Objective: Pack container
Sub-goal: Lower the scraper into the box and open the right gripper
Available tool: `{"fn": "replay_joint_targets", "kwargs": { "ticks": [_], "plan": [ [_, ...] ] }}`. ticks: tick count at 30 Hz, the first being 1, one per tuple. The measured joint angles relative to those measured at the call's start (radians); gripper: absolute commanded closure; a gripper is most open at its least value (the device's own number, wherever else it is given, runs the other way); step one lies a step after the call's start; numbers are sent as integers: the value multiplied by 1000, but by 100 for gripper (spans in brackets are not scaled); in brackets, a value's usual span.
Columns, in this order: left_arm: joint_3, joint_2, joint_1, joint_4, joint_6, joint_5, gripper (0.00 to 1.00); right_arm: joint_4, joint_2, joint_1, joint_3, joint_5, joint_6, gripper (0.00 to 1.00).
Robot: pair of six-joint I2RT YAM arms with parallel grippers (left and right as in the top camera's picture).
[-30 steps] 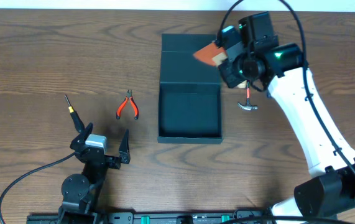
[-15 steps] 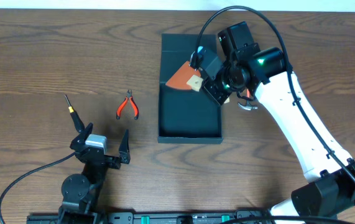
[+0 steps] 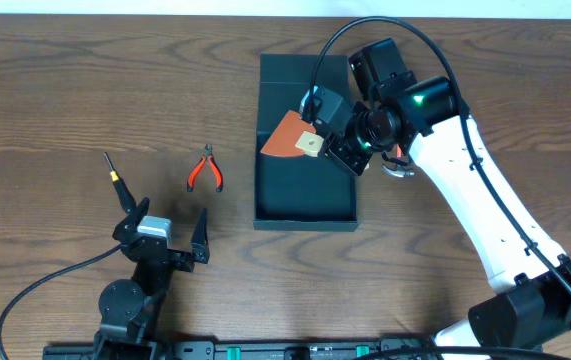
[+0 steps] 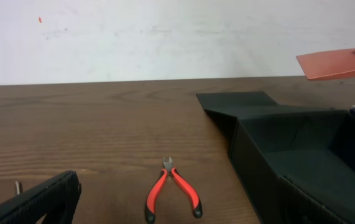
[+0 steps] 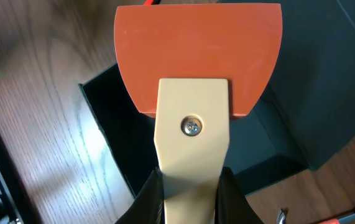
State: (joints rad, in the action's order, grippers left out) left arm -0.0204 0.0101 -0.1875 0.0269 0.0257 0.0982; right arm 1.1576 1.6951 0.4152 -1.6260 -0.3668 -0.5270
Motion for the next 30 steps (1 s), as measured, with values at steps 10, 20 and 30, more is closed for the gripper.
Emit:
{"fn": "replay_joint_targets", "kwargs": {
  "ticks": [10,20,30],
  "plan": [
    [0,0,0,0,0,0,1,-77,4,0,106,0,-15,99],
    [0,0,0,0,0,0,1,-168,13,0,231,0,-16,99],
    [0,0,0,0,0,0,2,-228,14,0,305,0,-15,99]
  ]
}}
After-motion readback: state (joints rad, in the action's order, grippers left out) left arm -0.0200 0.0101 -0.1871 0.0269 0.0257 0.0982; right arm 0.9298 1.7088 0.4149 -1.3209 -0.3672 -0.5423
